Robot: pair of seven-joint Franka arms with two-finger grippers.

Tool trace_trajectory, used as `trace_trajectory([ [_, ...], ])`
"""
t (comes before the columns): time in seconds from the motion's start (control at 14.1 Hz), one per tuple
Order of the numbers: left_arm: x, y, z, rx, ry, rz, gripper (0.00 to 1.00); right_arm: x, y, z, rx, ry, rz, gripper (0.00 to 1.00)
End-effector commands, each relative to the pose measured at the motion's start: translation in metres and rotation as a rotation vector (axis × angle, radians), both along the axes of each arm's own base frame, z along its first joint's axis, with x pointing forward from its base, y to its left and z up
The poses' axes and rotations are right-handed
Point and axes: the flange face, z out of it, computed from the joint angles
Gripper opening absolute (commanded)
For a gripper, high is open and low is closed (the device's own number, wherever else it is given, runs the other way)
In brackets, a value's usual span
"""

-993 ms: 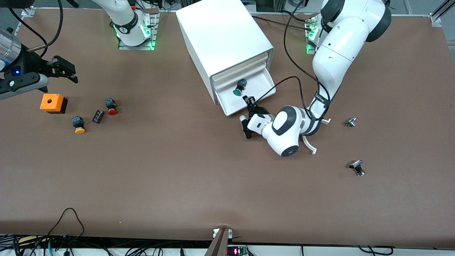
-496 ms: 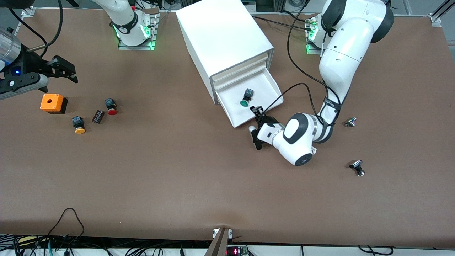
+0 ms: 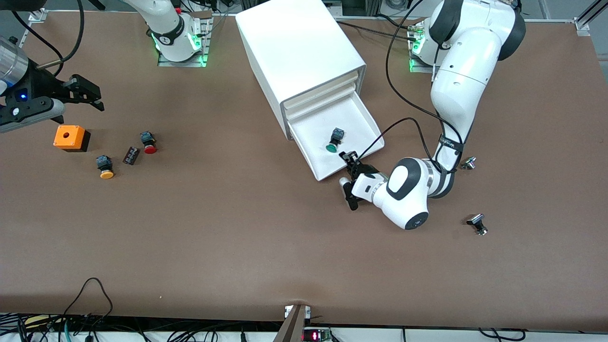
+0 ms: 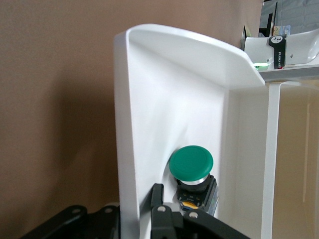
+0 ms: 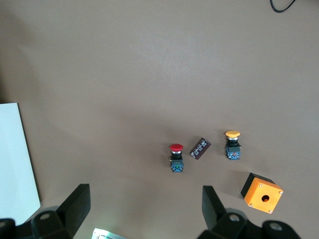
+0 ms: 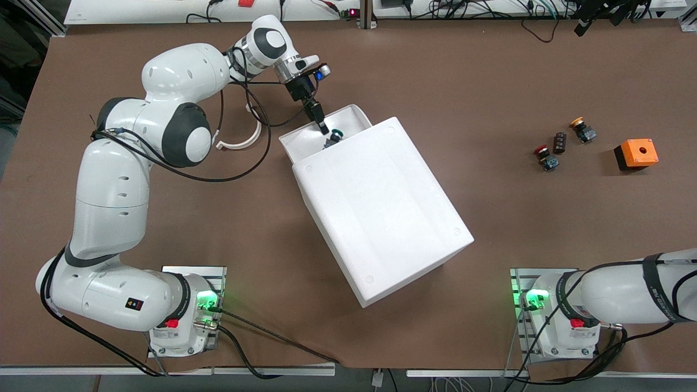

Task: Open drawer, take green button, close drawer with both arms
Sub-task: 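Pull the drawer open with the left gripper, exposing the green button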

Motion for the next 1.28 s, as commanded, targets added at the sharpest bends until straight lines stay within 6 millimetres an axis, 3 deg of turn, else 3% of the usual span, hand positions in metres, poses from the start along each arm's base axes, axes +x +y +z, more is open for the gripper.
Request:
trace_trajectory([
  [0.0, 0.036, 0.005, -0.018, 0.077, -0.178, 0.093, 0.00, 0.004, -0.001, 0.006, -0.011, -0.008, -0.008, 0.99],
  [0.21, 0.037, 0.006, -0.018, 0.084, -0.186, 0.097, 0.00, 0.006, -0.001, 0.006, -0.009, -0.011, -0.008, 0.99],
  [0.28, 0.036, 0.006, -0.018, 0.084, -0.183, 0.098, 0.08, 0.007, 0.001, 0.010, -0.005, -0.022, -0.005, 0.99],
  [0.35, 0.036, 0.005, -0.018, 0.089, -0.180, 0.101, 0.22, 0.011, 0.001, 0.007, -0.008, -0.019, -0.004, 0.99],
  [0.57, 0.029, -0.010, -0.012, 0.140, -0.144, 0.133, 0.98, 0.014, -0.001, 0.011, 0.000, -0.044, -0.018, 0.99],
  [0.71, 0.032, -0.005, -0.007, 0.146, -0.135, 0.144, 0.99, 0.026, -0.004, 0.000, 0.023, -0.061, -0.024, 0.99],
  [0.92, 0.035, -0.001, 0.016, 0.158, -0.121, 0.150, 0.99, 0.025, -0.004, -0.003, 0.021, -0.049, -0.019, 0.99],
  [1.13, 0.042, 0.017, 0.056, 0.190, -0.109, 0.155, 0.99, 0.033, 0.003, -0.026, 0.008, -0.004, -0.008, 0.99],
  [1.21, 0.045, 0.027, 0.074, 0.201, -0.107, 0.164, 0.99, 0.033, 0.005, -0.025, 0.008, -0.002, -0.003, 0.99],
])
